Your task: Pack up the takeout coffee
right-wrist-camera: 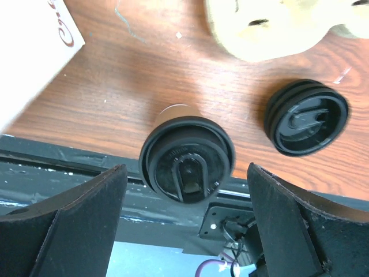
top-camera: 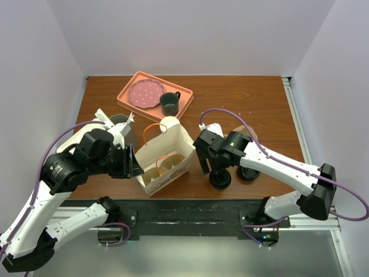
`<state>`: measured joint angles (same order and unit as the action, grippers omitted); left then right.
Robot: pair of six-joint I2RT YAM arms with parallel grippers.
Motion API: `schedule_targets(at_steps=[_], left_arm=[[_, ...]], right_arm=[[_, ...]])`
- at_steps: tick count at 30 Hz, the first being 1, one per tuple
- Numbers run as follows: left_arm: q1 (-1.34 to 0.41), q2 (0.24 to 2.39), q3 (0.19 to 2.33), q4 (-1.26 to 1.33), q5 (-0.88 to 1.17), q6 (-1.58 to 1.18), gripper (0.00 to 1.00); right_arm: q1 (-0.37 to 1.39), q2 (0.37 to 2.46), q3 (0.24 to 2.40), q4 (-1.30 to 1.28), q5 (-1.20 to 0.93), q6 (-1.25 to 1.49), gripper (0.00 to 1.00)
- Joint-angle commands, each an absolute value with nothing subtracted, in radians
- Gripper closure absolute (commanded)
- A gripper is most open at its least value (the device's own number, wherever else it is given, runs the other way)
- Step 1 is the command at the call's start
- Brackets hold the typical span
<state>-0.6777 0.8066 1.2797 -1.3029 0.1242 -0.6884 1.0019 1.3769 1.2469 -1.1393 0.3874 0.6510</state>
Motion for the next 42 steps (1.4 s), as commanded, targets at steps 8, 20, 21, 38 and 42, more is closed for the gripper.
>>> schedule_targets(at_steps=[8, 20, 21, 38, 42], left_arm=[[-0.681, 0.851, 1.319, -1.184, 0.161, -0.637, 0.53], [-0.681, 0.859, 1.279, -0.979, 0.314, -0.569, 0.50], [-0.683, 0.854, 1.285, -0.982, 0.307, -0.568, 0.49], [-0.681, 0.958, 1.543, -1.000, 0.146, -0.423, 0.42], [-0.681, 1.037, 1.673, -0.976, -0.088, -0.332, 0.41]], right_arm=[[0.991, 1.368, 1.693, -1.312, 0.433, 0.802, 0.19], [0.999, 1.482, 1.842, -1.114, 0.357, 1.026, 0.28], [0.999, 1.483, 1.835, -1.121, 0.371, 1.037, 0.29], [0.997, 1.586, 1.835, -1.154, 0.443, 1.003, 0.67], [0.991, 1.600, 1.856, -1.071, 0.405, 0.725, 0.76]])
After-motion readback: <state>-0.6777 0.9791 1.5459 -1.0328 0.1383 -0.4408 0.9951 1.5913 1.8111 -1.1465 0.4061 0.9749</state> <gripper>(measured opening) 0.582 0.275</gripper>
